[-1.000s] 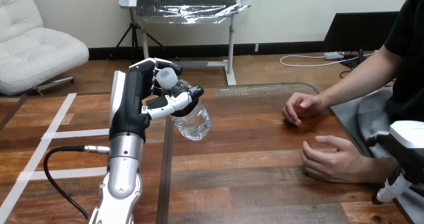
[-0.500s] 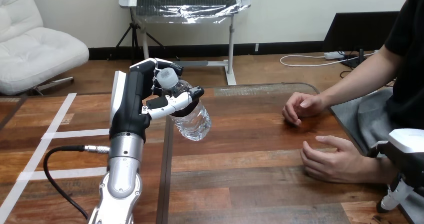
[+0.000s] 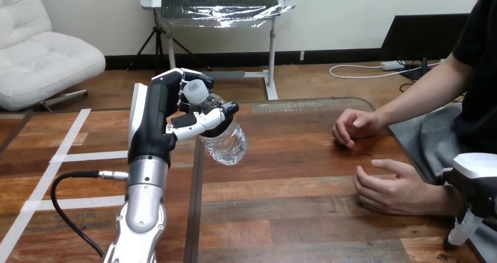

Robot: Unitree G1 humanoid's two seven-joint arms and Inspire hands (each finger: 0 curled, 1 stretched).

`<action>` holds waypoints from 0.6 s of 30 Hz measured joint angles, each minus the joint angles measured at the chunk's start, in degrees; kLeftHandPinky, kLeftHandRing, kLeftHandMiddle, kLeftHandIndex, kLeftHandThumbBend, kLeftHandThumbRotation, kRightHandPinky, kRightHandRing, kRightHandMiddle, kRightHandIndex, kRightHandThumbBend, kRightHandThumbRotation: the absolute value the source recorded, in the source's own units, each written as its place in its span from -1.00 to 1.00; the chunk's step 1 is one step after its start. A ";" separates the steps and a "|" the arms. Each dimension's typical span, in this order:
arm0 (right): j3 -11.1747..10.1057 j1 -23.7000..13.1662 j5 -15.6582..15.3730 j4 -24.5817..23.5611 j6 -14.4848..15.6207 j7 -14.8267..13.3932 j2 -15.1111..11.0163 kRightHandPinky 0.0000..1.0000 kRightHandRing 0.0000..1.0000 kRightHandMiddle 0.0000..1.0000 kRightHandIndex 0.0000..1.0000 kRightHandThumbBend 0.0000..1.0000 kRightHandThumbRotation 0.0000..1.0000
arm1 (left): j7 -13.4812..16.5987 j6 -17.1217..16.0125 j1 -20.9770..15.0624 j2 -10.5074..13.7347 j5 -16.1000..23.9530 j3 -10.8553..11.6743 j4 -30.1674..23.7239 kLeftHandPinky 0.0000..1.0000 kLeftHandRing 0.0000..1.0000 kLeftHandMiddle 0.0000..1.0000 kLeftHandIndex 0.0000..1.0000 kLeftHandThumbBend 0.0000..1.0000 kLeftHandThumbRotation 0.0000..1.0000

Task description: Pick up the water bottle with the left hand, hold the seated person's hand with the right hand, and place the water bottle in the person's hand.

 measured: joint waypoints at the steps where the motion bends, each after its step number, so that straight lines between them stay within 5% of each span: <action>1: 0.22 -0.25 -0.03 0.52 -0.03 -0.08 0.00 0.63 0.77 0.78 0.73 0.45 -0.88 | 0.00 0.00 0.00 0.00 0.00 0.00 0.00 -0.20 -0.16 -0.09 -0.01 0.33 -1.00; 18: 2.70 -4.96 -0.04 8.30 -1.81 -2.75 -0.04 0.57 0.71 0.73 0.68 0.51 -0.95 | -0.04 -0.02 0.00 0.10 0.01 0.03 0.00 -0.22 -0.16 -0.10 -0.01 0.33 -1.00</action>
